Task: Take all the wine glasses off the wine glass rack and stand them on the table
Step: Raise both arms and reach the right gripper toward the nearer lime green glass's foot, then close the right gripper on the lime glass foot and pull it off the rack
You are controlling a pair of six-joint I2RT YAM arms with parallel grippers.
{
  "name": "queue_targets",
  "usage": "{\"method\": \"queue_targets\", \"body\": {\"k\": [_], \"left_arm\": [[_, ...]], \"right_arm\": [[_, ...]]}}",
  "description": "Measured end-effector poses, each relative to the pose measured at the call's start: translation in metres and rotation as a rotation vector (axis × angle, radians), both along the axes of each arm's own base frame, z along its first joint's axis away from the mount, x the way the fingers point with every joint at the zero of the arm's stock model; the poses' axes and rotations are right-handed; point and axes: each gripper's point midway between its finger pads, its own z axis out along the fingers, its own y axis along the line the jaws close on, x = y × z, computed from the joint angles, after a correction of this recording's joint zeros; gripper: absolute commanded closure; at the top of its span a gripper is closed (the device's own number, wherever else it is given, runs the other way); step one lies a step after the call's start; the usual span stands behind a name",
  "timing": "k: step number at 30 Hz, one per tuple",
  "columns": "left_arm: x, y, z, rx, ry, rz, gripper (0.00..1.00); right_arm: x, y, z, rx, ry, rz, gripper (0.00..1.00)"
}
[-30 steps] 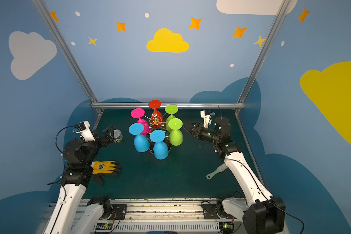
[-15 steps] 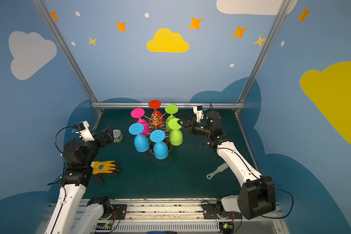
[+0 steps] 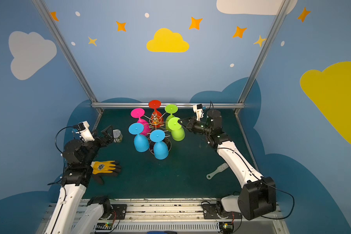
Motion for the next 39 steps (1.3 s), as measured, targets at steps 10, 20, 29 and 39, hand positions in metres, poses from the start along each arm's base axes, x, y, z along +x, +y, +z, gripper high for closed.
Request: {"method": "queue_targets", "body": {"k": [10, 20, 29, 39], "left_arm": [[-0.003, 0.000, 0.003, -0.001, -0.009, 0.001, 0.00], [-0.008, -0.002, 0.007, -0.015, -0.021, -0.008, 0.00], [-0.009, -0.002, 0.008, -0.015, -0.024, -0.010, 0.00], [-0.010, -0.003, 0.007, -0.015, -0.025, -0.011, 0.00]], "right_arm": [[-0.003, 0.002, 0.008, 0.040, 0.028, 0.012, 1.00], [-0.006, 0.008, 0.035, 0.057, -0.022, 0.025, 1.00], [-0.005, 0.025, 0.039, 0.036, -0.034, 0.052, 1.00], [0.002, 0.038, 0.039, 0.001, -0.058, 0.052, 1.00]]}}
